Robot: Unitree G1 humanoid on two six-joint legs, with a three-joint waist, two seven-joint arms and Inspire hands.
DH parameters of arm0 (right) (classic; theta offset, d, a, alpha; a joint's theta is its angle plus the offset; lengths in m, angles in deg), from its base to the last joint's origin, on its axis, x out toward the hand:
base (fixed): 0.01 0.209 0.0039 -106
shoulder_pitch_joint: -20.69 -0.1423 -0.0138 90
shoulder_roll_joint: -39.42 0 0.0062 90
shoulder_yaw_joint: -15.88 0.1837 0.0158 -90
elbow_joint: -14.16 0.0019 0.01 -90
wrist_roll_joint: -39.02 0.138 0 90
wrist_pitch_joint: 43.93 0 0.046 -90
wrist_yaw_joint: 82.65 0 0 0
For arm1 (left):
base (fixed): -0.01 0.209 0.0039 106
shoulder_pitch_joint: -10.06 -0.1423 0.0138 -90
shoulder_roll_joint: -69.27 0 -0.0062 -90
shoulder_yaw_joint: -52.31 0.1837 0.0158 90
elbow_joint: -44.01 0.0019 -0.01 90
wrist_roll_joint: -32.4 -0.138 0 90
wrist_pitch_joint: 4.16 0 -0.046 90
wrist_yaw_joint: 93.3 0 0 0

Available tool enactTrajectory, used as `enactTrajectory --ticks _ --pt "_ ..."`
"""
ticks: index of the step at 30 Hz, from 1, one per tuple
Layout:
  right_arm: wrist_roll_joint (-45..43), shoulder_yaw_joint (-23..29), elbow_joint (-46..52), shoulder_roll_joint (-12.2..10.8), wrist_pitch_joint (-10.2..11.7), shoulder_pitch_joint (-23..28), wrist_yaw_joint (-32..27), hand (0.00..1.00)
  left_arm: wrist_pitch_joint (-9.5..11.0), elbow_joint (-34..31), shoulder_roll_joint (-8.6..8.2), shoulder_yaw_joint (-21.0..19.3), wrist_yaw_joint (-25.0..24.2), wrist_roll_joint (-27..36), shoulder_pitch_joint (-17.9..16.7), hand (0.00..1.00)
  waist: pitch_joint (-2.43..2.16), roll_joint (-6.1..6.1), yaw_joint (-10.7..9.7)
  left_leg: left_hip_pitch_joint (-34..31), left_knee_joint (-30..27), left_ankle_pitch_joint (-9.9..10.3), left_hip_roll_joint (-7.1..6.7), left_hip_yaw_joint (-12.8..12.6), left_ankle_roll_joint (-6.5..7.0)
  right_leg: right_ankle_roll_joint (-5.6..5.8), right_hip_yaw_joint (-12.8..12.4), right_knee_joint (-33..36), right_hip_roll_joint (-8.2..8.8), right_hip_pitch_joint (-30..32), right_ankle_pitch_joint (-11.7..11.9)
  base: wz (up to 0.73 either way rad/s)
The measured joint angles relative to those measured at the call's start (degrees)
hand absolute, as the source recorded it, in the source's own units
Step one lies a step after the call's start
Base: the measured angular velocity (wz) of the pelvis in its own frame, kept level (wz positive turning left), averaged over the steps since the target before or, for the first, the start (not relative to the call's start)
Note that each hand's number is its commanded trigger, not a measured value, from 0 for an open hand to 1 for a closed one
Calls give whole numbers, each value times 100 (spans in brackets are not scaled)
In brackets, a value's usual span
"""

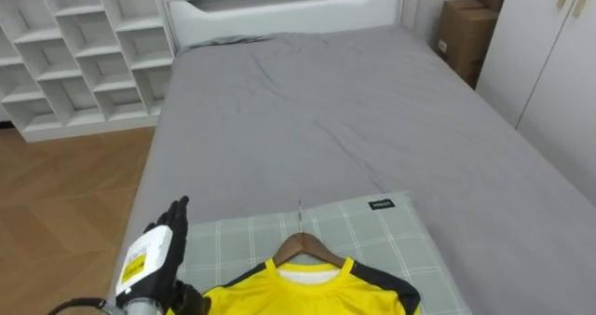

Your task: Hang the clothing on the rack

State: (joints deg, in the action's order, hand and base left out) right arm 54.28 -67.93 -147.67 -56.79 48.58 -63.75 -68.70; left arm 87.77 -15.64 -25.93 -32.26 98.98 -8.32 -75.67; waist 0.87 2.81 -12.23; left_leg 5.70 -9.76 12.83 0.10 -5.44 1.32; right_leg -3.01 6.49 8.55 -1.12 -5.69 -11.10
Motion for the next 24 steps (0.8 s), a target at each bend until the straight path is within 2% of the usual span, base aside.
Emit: enactTrajectory --ticks 8,12,18,24 --pt "14 0 3 40 0 10 -2 0 -29 130 2 53 -129 5 144 0 8 -3 -18 -40 3 0 7 -75 0 0 -26 19 0 88 0 -3" --pt "7 1 7 87 -5 -16 8 0 -18 494 23 52 -129 57 452 0 -4 36 -9 -125 4 0 13 -97 0 0 -38 72 1 203 0 -4" --pt "16 -100 -59 173 -7 -43 -10 0 -13 916 234 53 -119 55 968 0 3 69 -22 -378 -80 0 20 -91 0 -4 -50 156 4 465 29 0" --pt "14 -283 -239 248 -6 -331 -57 0 104 1440 442 39 74 67 1597 0 10 78 6 -692 -197 -2 38 -171 3 -6 -122 329 6 825 57 -8"
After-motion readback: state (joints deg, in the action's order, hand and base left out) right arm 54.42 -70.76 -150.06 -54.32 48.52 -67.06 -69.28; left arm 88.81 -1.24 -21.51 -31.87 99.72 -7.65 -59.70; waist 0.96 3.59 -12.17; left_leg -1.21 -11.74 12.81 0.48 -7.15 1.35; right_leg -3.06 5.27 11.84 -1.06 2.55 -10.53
